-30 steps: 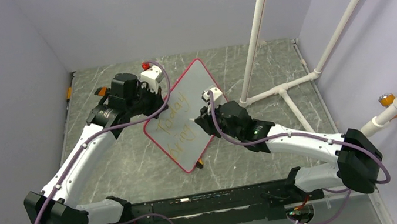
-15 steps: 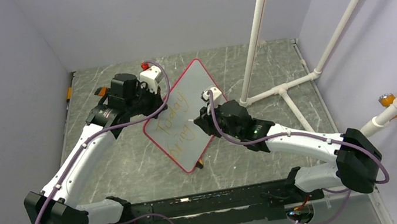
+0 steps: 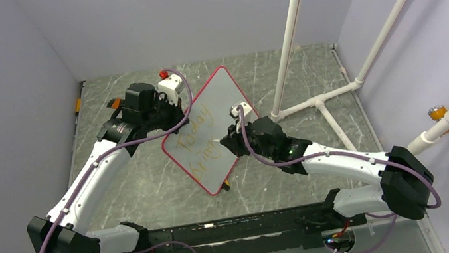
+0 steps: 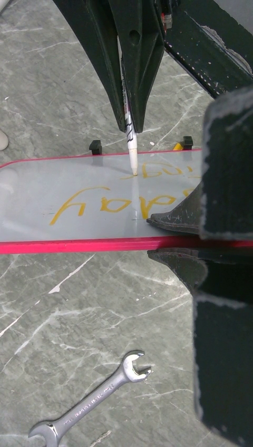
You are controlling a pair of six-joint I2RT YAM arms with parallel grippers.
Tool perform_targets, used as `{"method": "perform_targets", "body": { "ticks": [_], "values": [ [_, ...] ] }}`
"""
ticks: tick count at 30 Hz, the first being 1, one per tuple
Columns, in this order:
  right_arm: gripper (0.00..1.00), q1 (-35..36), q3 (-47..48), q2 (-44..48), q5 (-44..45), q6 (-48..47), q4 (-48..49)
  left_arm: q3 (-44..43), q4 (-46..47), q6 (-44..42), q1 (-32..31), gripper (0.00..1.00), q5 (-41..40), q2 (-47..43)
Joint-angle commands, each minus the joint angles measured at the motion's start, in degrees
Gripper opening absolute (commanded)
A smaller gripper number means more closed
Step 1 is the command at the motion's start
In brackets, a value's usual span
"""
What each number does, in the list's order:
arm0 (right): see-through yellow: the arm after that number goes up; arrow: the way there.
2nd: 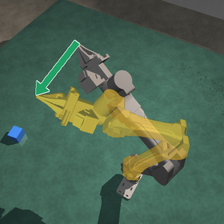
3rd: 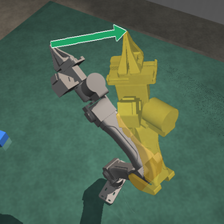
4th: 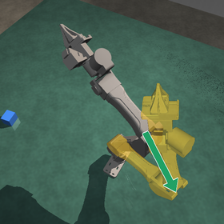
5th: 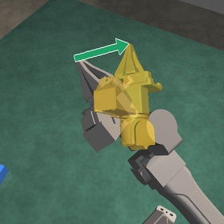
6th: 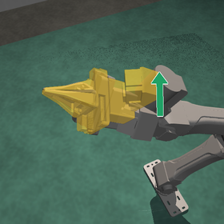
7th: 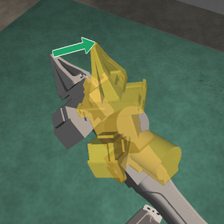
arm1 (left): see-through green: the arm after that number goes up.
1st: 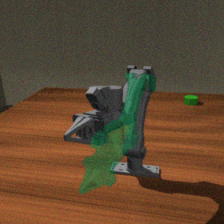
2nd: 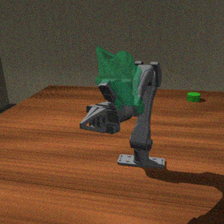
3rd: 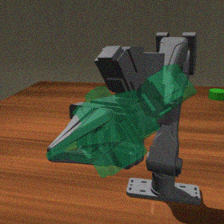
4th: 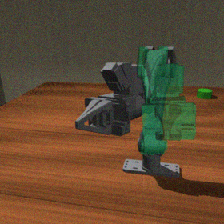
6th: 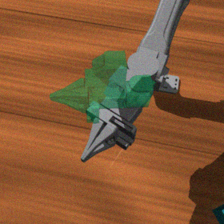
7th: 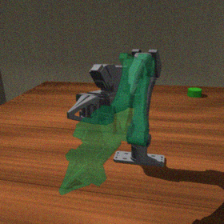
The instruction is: Write a sentence on the whiteboard
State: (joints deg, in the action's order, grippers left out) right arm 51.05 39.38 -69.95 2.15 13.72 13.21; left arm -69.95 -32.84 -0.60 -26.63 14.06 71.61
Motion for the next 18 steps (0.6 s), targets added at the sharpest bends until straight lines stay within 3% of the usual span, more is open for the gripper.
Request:
{"method": "perform_targets", "body": {
  "ticks": [1, 18],
  "values": [
    [0.0, 0.26, -0.94, 0.69, 0.68, 0.64, -0.02, 2.01, -5.79, -7.15, 0.28, 0.0, -10.18, 1.69],
    [0.0, 0.18, 0.0, 0.18, 7.51, 0.22, -4.0, 2.0, -5.75, -7.19, 0.41, 0.0, -10.06, 1.43]
  ]
}}
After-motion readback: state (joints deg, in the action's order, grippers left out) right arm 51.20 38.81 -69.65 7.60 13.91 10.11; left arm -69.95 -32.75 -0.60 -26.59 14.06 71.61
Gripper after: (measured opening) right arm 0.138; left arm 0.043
